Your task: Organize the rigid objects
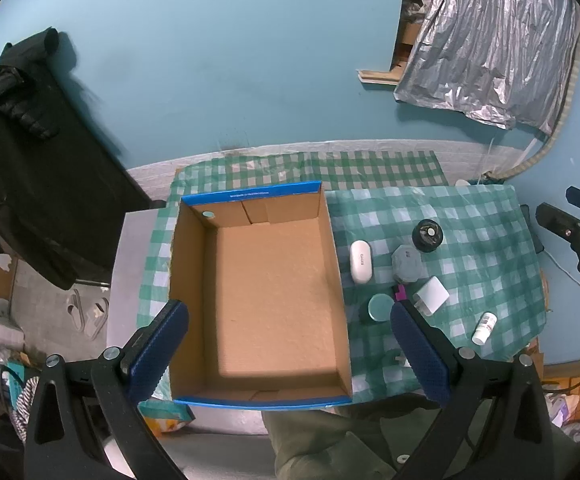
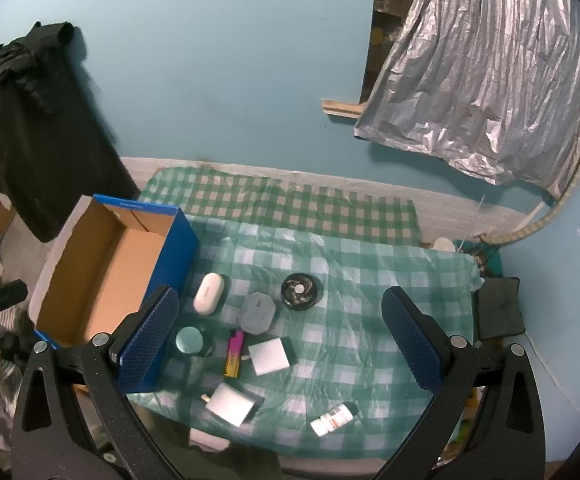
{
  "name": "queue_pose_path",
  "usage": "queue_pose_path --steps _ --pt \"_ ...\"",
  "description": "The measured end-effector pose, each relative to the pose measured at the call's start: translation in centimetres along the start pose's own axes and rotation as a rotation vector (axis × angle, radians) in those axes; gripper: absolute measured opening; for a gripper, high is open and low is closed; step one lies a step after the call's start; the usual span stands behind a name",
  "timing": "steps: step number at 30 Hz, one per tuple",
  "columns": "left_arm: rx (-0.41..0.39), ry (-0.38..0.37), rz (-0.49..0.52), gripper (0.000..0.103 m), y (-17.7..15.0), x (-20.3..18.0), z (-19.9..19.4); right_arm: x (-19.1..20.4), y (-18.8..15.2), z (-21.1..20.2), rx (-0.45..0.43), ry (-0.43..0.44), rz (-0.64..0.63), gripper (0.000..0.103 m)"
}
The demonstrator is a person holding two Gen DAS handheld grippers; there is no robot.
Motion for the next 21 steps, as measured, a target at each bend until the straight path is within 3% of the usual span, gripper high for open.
queue_pose_path --steps 21 --pt "0.007 -0.004 0.005 0.102 -0.22 -0.56 0.05 0.13 -0.48 0.11 0.007 0.006 -0.002 0.101"
Point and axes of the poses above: each gripper's, at about its wrist camera, not at the fingertips, and z roughly the way its jaws point, x to its left, y to its top, the point moved 9 cm from there along z, roughly the way its jaws point, and after that the axes turned 1 degree about -y, right-handed, at the moved point
